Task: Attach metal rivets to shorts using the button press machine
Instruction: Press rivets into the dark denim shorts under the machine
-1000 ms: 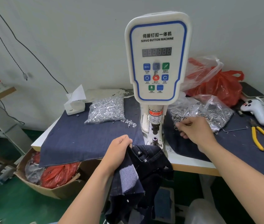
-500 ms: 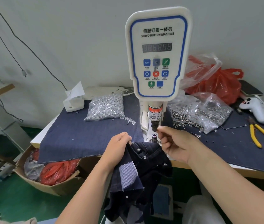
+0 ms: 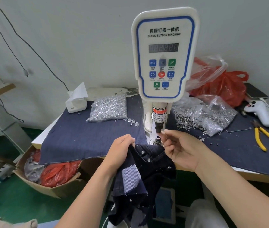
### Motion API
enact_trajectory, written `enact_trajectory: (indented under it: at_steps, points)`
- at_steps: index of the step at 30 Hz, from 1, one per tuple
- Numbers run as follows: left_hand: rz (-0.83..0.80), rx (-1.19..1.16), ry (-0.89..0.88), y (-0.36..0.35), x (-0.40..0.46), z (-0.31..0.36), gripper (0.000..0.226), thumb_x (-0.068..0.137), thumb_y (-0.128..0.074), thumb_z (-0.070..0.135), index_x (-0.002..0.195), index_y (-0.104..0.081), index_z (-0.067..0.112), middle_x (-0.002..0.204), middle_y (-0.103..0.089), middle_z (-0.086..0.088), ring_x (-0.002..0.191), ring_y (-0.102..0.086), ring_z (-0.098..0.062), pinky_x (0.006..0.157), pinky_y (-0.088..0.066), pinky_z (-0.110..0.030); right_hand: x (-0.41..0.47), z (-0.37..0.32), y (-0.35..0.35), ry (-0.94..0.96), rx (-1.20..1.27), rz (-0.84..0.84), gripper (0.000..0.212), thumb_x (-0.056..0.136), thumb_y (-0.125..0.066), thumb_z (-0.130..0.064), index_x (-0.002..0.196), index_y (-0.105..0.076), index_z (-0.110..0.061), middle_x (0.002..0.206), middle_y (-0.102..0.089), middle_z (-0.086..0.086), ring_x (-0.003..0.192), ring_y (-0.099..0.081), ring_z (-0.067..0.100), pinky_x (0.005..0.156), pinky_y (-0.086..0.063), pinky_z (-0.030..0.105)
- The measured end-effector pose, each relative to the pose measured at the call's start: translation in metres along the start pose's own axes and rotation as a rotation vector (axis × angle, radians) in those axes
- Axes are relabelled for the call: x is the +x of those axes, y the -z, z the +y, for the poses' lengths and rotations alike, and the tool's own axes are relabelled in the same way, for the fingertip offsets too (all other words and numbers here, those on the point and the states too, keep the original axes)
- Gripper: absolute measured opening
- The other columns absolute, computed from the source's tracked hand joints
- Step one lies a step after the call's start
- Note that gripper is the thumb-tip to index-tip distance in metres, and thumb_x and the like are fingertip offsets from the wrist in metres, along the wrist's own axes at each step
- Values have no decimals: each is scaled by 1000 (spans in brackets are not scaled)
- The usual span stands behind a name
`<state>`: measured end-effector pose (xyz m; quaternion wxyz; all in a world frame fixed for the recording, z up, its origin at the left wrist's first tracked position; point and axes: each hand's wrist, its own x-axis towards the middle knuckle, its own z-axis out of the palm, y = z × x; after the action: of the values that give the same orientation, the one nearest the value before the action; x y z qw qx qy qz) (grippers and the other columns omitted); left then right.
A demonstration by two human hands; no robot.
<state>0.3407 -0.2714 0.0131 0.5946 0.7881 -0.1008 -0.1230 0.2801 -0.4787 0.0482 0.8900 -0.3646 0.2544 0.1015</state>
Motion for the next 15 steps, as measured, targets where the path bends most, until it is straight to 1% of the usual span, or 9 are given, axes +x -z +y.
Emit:
enact_trajectory:
  at_steps: [2,4,6,7,8,10,11,12,15]
  points:
    - [-8,-32,-22,-2,-6,2,31,100,-53,20,69,-56,13,62,-49,8,58,-43,-6,55,-37,-16,-8,3,7,112,-177,38,19,98,-64,-16,101,-76,-2,74,-71,9,45,-52,8,40,-39,18]
    - [-43,-82,-41,-4,-15,4,32,100,-55,23,70,-59,12,63,-51,7,59,-45,-5,55,-38,-14,-20,11,14,370,-558,104,14,96,-67,-26,97,-79,-19,83,-73,4,53,-56,11,48,-42,24]
    - [-81,-155,-52,-8,-24,7,30,96,-58,33,72,-62,15,69,-54,2,65,-48,-8,59,-41,-16,-33,21,24,705,-972,88,9,91,-69,-40,94,-75,-35,101,-70,-12,82,-65,5,72,-49,20]
    - [-103,-211,-48,-10,-27,8,30,93,-60,38,74,-63,15,72,-54,-2,67,-50,-10,61,-43,-18,-38,25,29,803,-1149,24,13,86,-69,-50,96,-72,-42,114,-61,-20,102,-61,0,88,-45,16]
    - [-131,-284,-32,-12,-31,10,31,91,-63,41,75,-64,14,74,-54,-4,69,-51,-12,62,-45,-21,-40,28,34,821,-1311,-47,23,80,-67,-61,100,-68,-49,125,-50,-27,121,-49,-3,101,-36,17]
    - [-204,-420,7,-14,-35,11,37,90,-66,48,79,-65,13,75,-56,-6,68,-55,-15,63,-48,-25,-41,31,41,725,-1548,-149,34,75,-66,-70,107,-60,-60,138,-32,-36,137,-27,-6,111,-23,26]
    - [-243,-462,17,-15,-36,12,39,91,-67,51,81,-66,13,75,-59,-6,68,-57,-15,62,-50,-26,-42,29,42,674,-1582,-186,35,78,-71,-65,109,-57,-61,138,-31,-38,137,-27,-6,111,-23,28]
    - [-281,-494,16,-15,-38,12,40,93,-67,52,83,-67,13,76,-61,-6,69,-59,-16,62,-51,-26,-42,27,44,648,-1558,-217,34,82,-75,-56,110,-57,-60,133,-38,-38,134,-35,-7,109,-27,25]
    - [-347,-550,-2,-17,-42,9,42,92,-71,53,86,-68,12,77,-62,-7,70,-60,-16,63,-52,-25,-41,15,50,639,-1495,-299,27,91,-76,-34,104,-61,-52,113,-56,-24,111,-57,-1,94,-37,14]
